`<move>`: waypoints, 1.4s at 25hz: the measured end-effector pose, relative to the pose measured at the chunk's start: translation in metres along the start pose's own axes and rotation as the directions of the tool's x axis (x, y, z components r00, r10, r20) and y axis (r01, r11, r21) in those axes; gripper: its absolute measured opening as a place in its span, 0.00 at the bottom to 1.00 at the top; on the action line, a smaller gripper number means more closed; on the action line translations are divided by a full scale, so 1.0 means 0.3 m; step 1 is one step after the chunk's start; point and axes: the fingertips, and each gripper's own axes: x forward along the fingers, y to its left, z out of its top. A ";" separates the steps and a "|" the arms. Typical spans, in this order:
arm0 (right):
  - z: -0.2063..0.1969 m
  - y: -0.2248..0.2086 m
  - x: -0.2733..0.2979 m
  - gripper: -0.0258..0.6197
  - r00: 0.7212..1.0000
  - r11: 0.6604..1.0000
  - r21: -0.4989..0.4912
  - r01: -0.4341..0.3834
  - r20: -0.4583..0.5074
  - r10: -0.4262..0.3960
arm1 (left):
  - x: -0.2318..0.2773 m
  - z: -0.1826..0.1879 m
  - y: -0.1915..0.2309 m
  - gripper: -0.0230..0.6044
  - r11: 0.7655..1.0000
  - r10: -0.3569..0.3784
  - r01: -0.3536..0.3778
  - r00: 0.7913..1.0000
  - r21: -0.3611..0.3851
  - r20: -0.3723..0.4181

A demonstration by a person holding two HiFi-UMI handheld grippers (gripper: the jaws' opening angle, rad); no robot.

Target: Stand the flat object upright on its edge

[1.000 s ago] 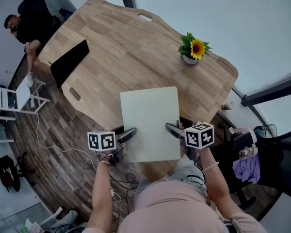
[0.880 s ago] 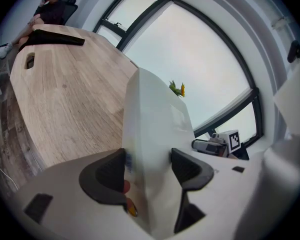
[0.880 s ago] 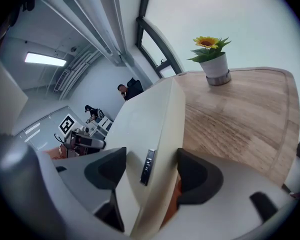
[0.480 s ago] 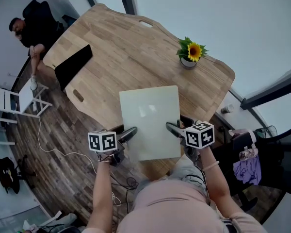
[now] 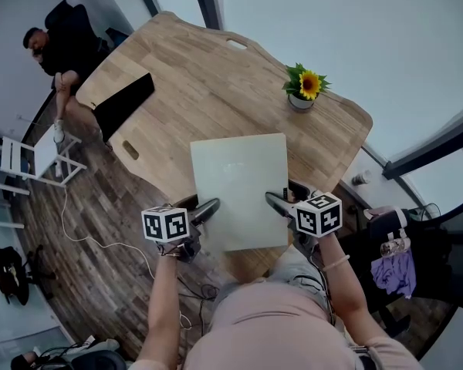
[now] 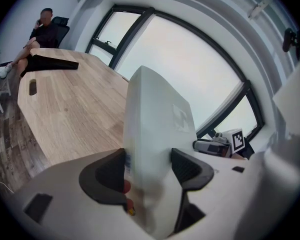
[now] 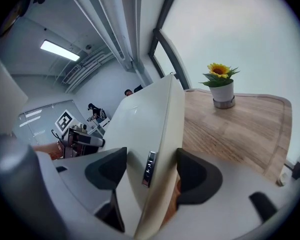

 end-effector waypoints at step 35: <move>0.166 0.105 -0.054 0.51 0.992 0.945 -0.322 0.050 0.128 -0.009 | -0.118 0.074 -0.078 0.48 0.984 0.099 -0.125 0.976 0.126 0.193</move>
